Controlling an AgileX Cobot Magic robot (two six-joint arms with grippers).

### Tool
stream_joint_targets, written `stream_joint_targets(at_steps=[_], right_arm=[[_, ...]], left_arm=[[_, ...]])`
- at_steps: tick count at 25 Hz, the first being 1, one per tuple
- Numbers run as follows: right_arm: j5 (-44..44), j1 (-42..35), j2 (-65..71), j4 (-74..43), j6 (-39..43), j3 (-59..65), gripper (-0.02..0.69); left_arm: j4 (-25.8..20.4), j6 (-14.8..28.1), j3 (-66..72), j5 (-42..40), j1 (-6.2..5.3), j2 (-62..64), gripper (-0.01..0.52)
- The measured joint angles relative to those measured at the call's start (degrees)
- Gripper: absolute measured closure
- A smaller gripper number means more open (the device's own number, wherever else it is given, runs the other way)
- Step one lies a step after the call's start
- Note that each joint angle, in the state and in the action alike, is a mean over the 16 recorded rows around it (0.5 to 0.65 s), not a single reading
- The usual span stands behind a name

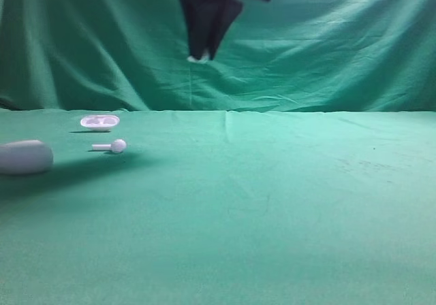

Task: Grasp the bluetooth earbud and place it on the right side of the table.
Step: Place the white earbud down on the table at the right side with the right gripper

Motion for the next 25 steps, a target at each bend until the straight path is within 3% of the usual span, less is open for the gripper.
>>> stream_joint_targets(at_steps=[8,18,25], right_arm=[[-0.1,-9.2,-14.6,-1.0,5.0,17.1,0.590],[-21.6,-18.6,-25.9,-1.3,9.4,50.3,0.590],[-34.1,-20.3,-23.4,-1.5,10.8,60.2,0.537]], left_arm=[[0.0,0.0,0.0,0.0,0.00,0.0,0.514],[0.0,0.0,0.0,0.0,0.00,0.0,0.514],[0.0,0.0,0.0,0.0,0.00,0.0,0.514]])
